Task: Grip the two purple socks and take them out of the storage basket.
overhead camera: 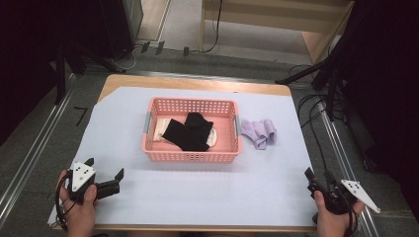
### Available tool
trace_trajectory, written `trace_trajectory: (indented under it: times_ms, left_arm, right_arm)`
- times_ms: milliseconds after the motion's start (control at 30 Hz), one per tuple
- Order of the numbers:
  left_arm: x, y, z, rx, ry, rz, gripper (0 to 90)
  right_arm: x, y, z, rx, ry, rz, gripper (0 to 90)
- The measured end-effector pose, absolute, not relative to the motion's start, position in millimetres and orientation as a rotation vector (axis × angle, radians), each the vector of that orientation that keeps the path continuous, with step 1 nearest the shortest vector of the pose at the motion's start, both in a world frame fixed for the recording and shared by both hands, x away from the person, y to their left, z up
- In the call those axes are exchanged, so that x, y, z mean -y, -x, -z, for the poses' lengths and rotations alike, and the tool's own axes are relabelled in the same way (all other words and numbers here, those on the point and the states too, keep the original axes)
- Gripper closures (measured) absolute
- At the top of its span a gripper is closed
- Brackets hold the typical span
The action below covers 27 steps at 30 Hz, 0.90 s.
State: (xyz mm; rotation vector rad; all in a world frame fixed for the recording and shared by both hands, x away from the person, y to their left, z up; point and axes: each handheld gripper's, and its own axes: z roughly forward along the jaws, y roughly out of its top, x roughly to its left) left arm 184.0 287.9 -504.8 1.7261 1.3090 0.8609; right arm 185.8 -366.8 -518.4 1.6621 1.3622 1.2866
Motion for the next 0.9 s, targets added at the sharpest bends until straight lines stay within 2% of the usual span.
trace_trajectory:
  times_ms: [200,733,800,833,900]
  left_arm:
    - [-288,-183,505,-1.310,-1.721,-0.867,0.2]
    - [-288,-184,505,-1.316,-1.726,-0.866,0.2]
    - [-288,-184,505,-1.318,-1.723,-0.866,0.2]
    - [-288,-185,505,-1.320,-1.727,-0.863,0.2]
    - [-288,-185,505,-1.322,-1.729,-0.862,0.1]
  right_arm:
    - [380,-170,530,-1.347,-1.651,-1.293,25.3]
    - [382,-159,534,-1.275,-1.640,-1.375,23.2]
    - [381,-158,542,-1.309,-1.648,-1.317,26.7]
    - [373,-156,553,-1.443,-1.644,-1.121,47.2]
    - [370,-155,554,-1.436,-1.595,-1.034,50.5]
